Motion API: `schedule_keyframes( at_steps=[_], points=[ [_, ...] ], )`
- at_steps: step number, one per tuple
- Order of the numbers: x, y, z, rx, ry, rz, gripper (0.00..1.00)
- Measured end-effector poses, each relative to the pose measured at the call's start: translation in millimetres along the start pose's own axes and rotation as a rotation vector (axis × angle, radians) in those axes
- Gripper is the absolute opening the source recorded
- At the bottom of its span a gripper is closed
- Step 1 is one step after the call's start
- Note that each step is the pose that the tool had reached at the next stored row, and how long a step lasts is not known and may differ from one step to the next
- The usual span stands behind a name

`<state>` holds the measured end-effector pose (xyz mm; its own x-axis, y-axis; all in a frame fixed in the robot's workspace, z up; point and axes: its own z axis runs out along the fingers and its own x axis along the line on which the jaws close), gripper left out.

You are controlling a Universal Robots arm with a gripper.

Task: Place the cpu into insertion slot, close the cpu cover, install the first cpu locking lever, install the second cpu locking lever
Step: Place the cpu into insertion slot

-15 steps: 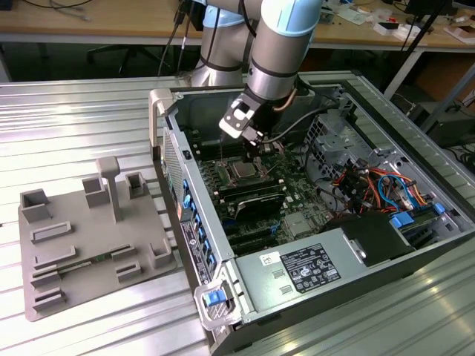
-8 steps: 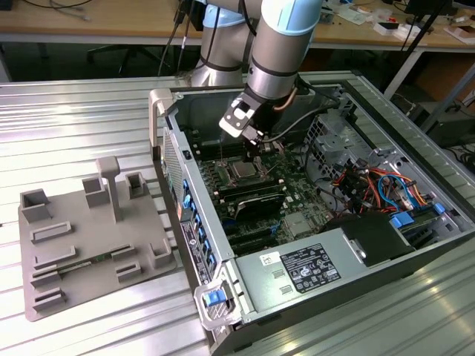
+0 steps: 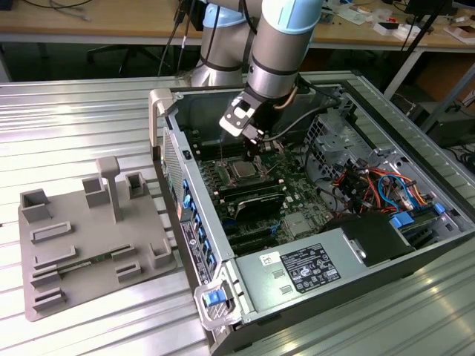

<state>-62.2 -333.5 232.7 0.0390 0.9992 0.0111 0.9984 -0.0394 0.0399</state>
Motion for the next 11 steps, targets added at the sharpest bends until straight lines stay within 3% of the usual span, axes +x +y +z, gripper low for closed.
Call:
schedule_keyframes(
  at_steps=[11],
  points=[
    [0.0,0.1,-3.8,0.0001,0.0033,0.000,0.11]
  ],
)
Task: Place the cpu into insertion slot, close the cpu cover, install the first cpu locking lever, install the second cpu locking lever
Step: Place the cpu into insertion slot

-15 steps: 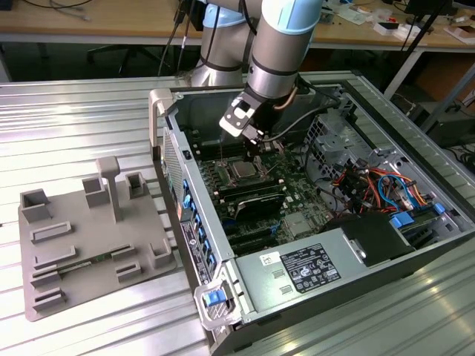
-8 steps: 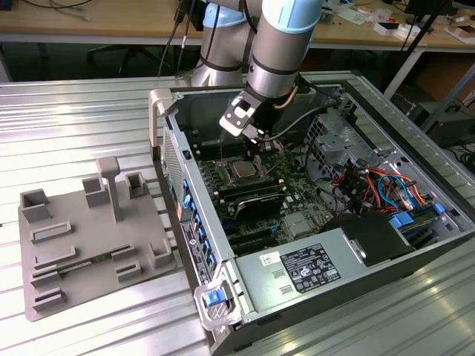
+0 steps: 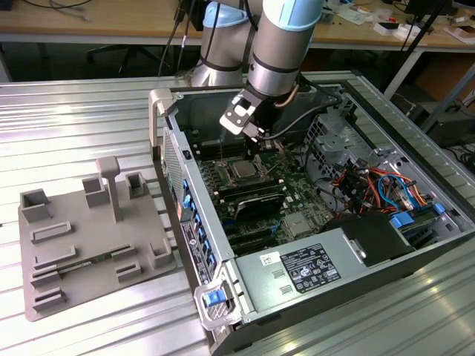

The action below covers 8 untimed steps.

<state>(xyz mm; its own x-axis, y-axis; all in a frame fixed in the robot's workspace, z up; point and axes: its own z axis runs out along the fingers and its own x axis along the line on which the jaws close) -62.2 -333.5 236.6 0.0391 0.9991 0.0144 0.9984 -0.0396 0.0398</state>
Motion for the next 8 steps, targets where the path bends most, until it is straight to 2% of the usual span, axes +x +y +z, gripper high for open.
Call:
schedule_keyframes(
  at_steps=[8],
  points=[
    [0.0,0.1,-1.9,0.0001,0.0027,0.000,0.11]
  ],
)
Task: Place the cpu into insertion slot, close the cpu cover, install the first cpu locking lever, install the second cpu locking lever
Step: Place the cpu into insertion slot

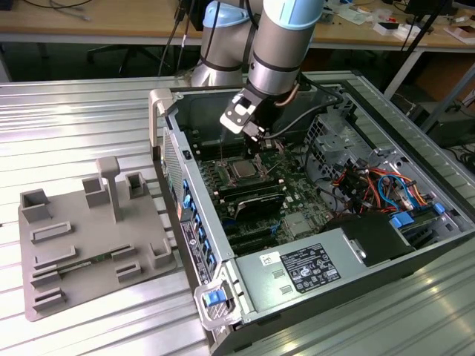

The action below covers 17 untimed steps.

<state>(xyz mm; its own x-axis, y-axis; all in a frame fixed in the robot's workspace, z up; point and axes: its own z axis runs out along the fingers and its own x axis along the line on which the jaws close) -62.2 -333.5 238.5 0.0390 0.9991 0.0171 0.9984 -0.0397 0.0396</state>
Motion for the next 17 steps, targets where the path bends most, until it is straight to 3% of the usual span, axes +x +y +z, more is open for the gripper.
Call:
schedule_keyframes(
  at_steps=[17],
  points=[
    [0.0,0.0,-1.5,0.0004,0.0093,0.000,0.11]
  ],
)
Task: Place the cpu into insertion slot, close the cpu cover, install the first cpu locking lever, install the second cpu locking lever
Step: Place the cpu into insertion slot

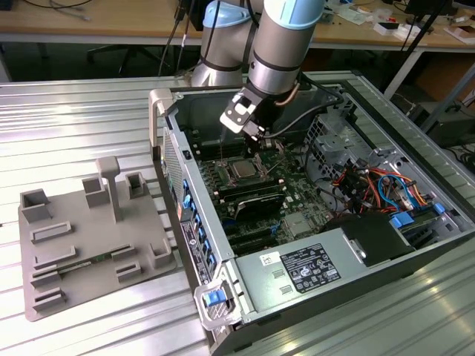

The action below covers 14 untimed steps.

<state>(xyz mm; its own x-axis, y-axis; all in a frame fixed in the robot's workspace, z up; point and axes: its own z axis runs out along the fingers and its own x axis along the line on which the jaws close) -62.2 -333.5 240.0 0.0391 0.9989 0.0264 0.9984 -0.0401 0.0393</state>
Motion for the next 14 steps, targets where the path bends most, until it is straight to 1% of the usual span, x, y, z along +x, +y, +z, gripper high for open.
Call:
schedule_keyframes(
  at_steps=[8,14],
  points=[
    [0.0,0.1,-1.8,0.0001,0.0029,0.000,0.11],
    [0.1,0.2,-3.6,0.0002,0.0031,0.000,0.11]
  ],
)
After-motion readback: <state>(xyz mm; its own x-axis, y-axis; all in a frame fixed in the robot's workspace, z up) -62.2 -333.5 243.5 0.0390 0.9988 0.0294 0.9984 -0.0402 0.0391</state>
